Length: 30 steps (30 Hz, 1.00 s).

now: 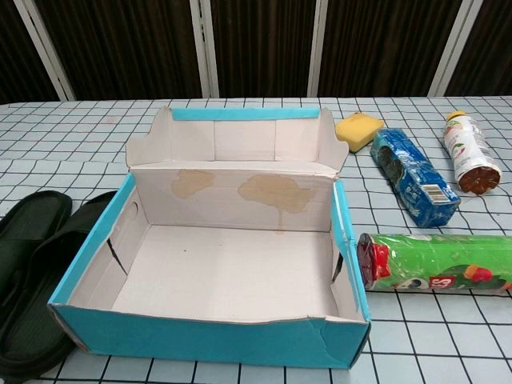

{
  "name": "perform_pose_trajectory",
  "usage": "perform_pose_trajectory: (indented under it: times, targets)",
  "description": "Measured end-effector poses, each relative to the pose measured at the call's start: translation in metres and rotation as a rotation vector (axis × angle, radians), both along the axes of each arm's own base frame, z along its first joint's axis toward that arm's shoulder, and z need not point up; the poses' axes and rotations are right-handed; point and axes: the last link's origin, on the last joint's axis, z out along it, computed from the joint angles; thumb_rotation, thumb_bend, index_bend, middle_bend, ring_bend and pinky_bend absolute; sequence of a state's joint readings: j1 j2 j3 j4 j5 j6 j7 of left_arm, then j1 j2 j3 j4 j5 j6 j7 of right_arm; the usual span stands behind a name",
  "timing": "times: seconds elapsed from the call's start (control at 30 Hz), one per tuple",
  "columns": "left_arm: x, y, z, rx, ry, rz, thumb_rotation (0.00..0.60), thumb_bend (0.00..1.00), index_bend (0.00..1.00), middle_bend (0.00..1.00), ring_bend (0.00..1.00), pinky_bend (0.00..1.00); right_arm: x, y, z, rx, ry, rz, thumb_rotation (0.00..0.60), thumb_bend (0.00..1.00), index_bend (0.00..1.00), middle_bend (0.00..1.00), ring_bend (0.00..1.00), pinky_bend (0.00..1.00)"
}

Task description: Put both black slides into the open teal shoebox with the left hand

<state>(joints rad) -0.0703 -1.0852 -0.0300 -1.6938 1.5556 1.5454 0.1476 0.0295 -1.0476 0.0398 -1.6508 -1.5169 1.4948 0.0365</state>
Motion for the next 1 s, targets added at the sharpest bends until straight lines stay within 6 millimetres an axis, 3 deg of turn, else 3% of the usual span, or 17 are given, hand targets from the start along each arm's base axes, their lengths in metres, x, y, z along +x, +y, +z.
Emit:
perform_pose_trajectory:
  times: [0.57,0.73,1.0]
  targets:
    - [0.004,-0.003,-0.008,-0.076,-0.022,-0.011,0.6,0.16,0.0,0.02,0.0,0.01,0.0,0.002,0.001,-0.001,-0.003,-0.014,0.6,0.4,0.17,0.05,0.13,0.07]
    - [0.004,-0.008,-0.017,-0.181,-0.012,0.021,0.6,0.16,0.0,0.08,0.0,0.01,-0.001,0.004,0.001,0.006,0.001,-0.021,0.6,0.4,0.17,0.05,0.13,0.07]
    - [0.006,-0.018,-0.034,-0.302,0.051,0.036,0.6,0.15,0.0,0.09,0.0,0.01,-0.001,0.005,0.002,0.005,-0.007,-0.02,0.6,0.4,0.17,0.05,0.13,0.07]
